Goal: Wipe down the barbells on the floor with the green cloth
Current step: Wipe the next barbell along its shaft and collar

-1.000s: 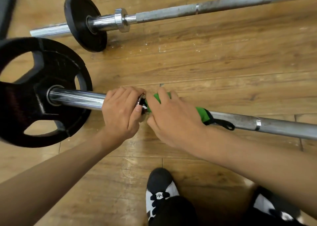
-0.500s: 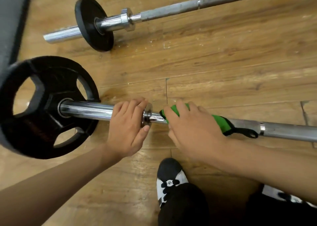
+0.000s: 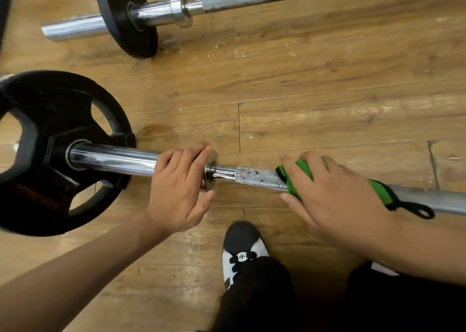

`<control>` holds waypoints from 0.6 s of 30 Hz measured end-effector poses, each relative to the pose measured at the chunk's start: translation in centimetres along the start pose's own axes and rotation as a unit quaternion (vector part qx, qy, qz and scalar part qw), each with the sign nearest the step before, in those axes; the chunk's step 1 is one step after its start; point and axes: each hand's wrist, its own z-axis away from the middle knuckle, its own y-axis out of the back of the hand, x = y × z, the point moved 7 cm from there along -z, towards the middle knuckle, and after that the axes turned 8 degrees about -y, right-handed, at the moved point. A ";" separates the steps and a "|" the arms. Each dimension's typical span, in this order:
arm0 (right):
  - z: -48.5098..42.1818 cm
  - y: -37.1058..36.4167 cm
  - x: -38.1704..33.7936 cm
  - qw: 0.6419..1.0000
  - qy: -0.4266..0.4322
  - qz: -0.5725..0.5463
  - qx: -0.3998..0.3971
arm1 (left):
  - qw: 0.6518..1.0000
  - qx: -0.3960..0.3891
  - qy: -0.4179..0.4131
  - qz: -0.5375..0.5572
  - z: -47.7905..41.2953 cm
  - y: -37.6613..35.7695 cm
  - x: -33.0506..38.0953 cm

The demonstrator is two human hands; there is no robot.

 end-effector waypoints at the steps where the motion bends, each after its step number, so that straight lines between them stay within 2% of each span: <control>1: -1.1 -0.3 -1.6 1.000 0.010 -0.001 0.012 | 1.000 -0.002 0.000 -0.004 -0.1 0.0 0.0; 3: -3.6 -0.9 -5.1 0.999 0.037 -0.002 0.031 | 1.000 0.000 -0.001 -0.011 -0.2 -0.1 -0.2; 6: -5.5 -0.7 -6.8 0.998 0.054 -0.017 0.012 | 1.000 0.013 0.005 -0.016 -0.5 -0.2 -0.5; 10: -1.7 0.2 -0.6 0.996 0.074 -0.030 -0.030 | 0.998 0.054 0.003 -0.030 -1.1 -0.3 -0.9; 14: 0.6 0.5 3.9 0.998 0.059 0.002 0.001 | 0.993 0.096 -0.004 -0.065 -1.7 -0.4 -1.3; 18: -3.1 -0.2 -0.3 0.998 0.025 0.015 0.064 | 0.992 0.111 0.003 -0.063 -3.0 -0.3 -1.8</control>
